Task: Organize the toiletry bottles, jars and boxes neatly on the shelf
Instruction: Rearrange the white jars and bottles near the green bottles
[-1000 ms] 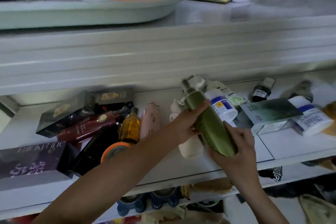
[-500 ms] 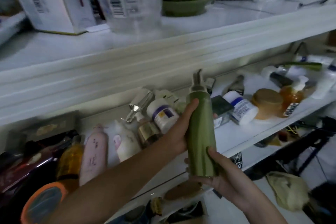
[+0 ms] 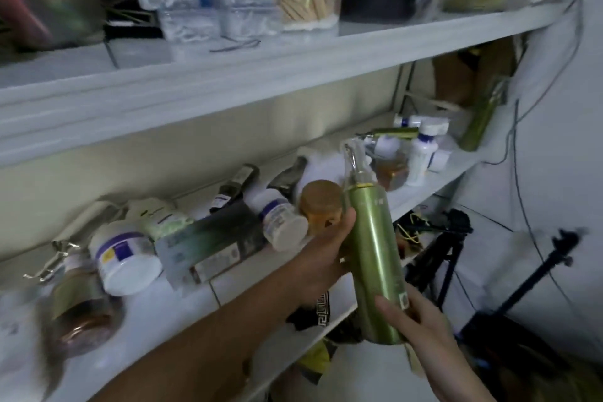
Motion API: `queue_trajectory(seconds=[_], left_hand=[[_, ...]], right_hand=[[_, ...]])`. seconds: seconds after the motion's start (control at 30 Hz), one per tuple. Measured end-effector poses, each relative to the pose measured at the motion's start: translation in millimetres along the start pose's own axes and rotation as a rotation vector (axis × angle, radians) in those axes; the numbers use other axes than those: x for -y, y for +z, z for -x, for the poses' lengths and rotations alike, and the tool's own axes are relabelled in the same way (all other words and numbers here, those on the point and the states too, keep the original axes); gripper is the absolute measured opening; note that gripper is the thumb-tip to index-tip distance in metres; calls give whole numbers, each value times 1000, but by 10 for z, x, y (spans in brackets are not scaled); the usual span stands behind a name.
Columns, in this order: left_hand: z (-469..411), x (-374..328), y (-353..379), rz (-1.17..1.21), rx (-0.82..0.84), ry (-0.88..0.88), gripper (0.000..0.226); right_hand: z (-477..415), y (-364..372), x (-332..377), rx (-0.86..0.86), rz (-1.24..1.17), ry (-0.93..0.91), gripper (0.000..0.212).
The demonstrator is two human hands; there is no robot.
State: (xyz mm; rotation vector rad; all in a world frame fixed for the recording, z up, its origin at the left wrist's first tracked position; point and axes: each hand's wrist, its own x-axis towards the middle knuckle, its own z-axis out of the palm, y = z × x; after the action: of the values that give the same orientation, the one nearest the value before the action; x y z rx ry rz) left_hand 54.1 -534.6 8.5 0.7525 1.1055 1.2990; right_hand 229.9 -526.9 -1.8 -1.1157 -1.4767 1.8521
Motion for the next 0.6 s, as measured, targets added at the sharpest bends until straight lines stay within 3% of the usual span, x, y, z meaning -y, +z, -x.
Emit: queue_trajectory(seconds=[0.1,0.27,0.37,0.5,0.6], left_hand=[[-257,109,355,-67,119,-5,32],[-782,309,747,-224,151,-55,61],[-1122,385,887,-244,137,-88,62],[-1639,438,1077,-232,125,-144,59],[-2112,451,1230,-190,137,-145,56]], right_hand=[[-126,-456,-21,-56,3,20,34],[-381,-1028,-44,-127,-23,30,36],[-530,-1260,-53,-146,-35,-18,57],[-864,-1664,5,-195,-18,-35,28],[-1196,-2009,91,-215,6,-35,27]])
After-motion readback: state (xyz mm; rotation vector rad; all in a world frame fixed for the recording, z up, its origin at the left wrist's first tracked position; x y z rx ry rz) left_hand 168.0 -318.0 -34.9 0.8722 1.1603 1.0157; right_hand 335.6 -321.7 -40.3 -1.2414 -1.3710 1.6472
